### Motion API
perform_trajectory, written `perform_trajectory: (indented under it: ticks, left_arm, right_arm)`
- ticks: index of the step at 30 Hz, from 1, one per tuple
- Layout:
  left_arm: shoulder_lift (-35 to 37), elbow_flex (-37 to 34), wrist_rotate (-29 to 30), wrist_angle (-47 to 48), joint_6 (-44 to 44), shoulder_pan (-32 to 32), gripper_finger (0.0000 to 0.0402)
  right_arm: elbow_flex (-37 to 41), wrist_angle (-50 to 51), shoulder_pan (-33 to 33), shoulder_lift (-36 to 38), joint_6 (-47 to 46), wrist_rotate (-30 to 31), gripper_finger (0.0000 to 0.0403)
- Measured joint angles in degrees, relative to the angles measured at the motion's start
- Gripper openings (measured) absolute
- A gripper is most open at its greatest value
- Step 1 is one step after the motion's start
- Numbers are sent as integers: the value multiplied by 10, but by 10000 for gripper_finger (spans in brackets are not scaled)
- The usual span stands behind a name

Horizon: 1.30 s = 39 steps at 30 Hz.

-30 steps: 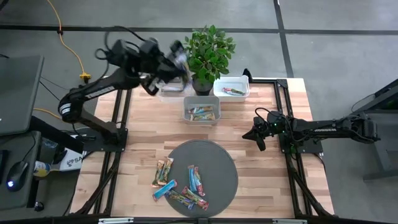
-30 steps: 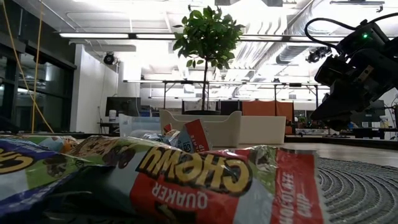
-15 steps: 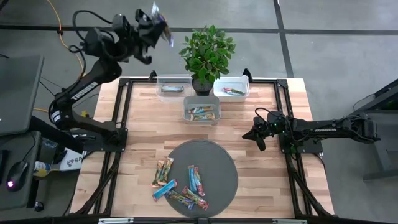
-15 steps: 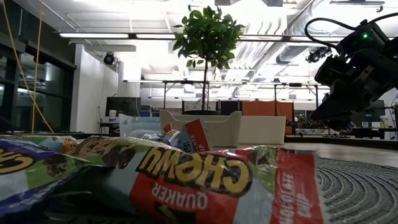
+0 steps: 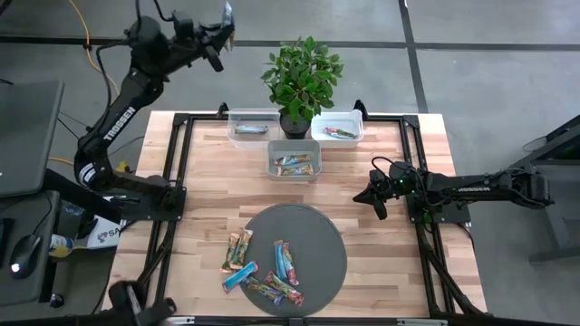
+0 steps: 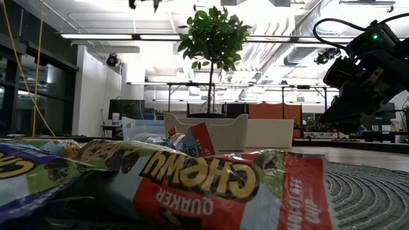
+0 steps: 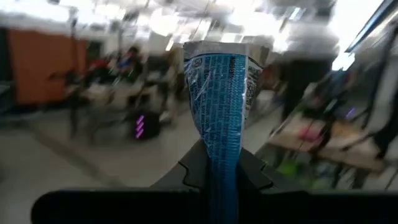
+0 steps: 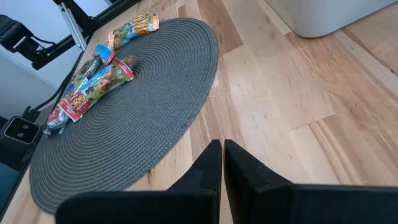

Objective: Pick and place Granola Bars by type
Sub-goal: Put the blue granola bar into the transparent bin

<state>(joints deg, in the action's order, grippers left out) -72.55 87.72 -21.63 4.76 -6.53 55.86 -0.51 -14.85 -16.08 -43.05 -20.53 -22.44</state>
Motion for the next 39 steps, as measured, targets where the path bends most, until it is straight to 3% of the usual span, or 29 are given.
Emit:
perform_trajectory:
  ticks: [9,20,27,39]
  left_arm:
    - [-31,0,14,234,163,62,35]
    - [-122,0,92,399,333,64,35]
    - [-181,0,130,465,402,62,35]
    - [-244,0,188,473,489,5,35]
  right_arm:
    - [0,0,0,0,0,0,0]
    - [0,0,0,0,0,0,0]
    - [0,0,0,0,0,0,0]
    - [0,0,0,0,0,0,0]
